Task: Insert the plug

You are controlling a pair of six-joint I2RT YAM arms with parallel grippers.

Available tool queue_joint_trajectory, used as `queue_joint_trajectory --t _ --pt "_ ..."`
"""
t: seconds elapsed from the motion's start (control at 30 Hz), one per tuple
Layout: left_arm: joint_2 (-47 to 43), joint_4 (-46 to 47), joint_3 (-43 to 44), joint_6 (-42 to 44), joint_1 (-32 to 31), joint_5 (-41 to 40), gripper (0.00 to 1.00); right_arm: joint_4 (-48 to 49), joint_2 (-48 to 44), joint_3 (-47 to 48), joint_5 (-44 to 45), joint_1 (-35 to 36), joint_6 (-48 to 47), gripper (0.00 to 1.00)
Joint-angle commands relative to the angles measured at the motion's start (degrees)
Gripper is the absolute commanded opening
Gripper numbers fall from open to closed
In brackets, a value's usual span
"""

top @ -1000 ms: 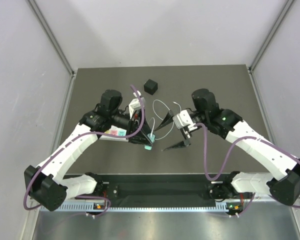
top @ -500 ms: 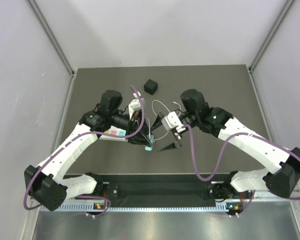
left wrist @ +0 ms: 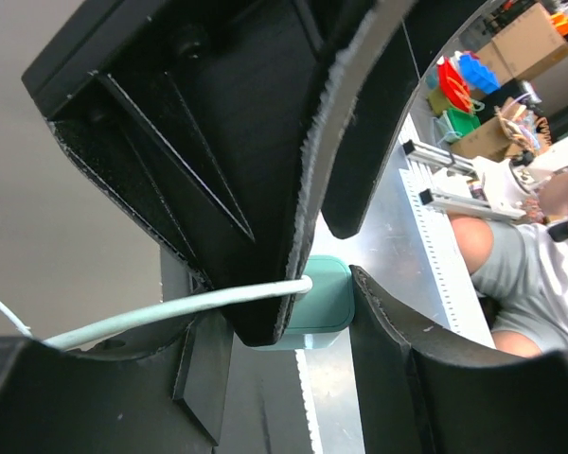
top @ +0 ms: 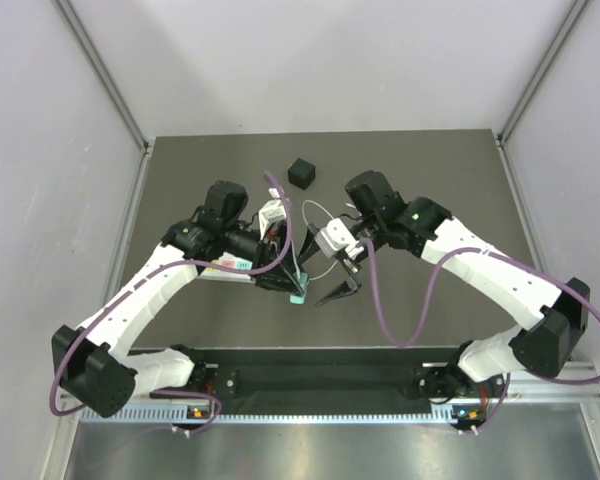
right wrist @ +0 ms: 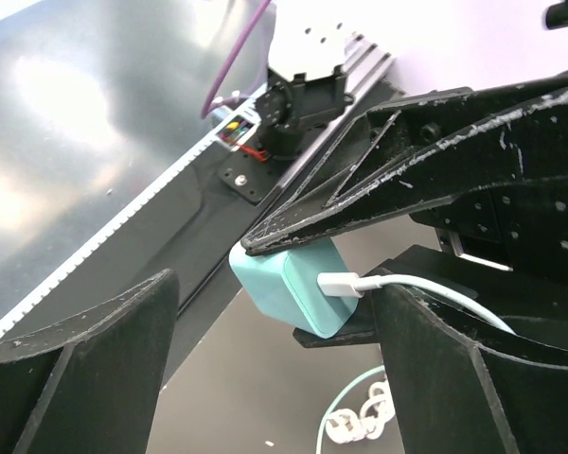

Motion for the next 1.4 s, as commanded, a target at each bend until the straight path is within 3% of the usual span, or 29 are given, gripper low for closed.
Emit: queue_joint_trajectory --t 0.0,0.3,0.33,0.4,0.43,0.5,0.57,0.73,0.93,0.97,1.03,1.17,1.37 --pt "1.29 0.24 3.06 3.26 -1.13 4.55 0.0 -6.99 3.26 4.66 -2.61 0.66 -10.23 0.81" --pt "3.14 -2.05 6.14 5.02 -1.13 0.96 0.0 -8.32 0.55 1.78 0.28 0.39 -10.07 0.75" --pt "3.14 -1.87 6.57 5.02 -1.13 -1.31 0.0 -6.93 -1.28 0.98 1.85 -0.04 -6.93 0.76" --pt "2.97 0.22 6.84 3.45 -1.13 -4.22 0.0 2.86 -3.66 -2.87 5.01 -0.31 0.0 0.97" --pt "2.88 1.37 6.93 2.31 -1.13 -6.67 0.0 8.15 -6.81 -4.98 10.25 -0.49 9.96 1.0" --pt "2.36 4.7 6.58 -3.81 -1.13 -9.41 0.0 22.96 -10.77 -12.36 15.21 -0.49 18.99 1.0" --pt "2.0 12.08 5.44 -9.54 -1.04 -13.8 0.0 31.01 -16.05 -16.67 21.97 -0.57 29.19 0.99" --pt "0.51 19.56 6.66 -23.52 -0.96 -26.28 0.0 41.41 -24.22 -22.93 48.47 -0.49 46.42 1.0" --pt "-1.6 29.76 6.05 -39.52 -0.87 -40.08 0.0 56.96 -29.59 -30.21 65.39 1.0 48.47 0.97" --pt "-1.78 30.2 6.05 -41.54 -0.96 -42.01 0.0 62.73 -29.95 -32.75 65.5 1.36 47.86 0.87" --pt "-3.09 35.55 3.61 -48.39 -0.96 -45.72 0.0 68.73 -30.57 -35.22 65.33 2.67 45.68 0.77" --pt "-6.52 51.54 -3.43 -63.06 -1.05 -48.35 0.0 75.0 -28.82 -36.47 64.62 5.05 39.95 0.75" --pt "-9.51 47.18 -2.83 -60.9 -1.05 -52.31 0.0 79.83 -26.18 -35.41 62.25 6.1 39.59 0.76"
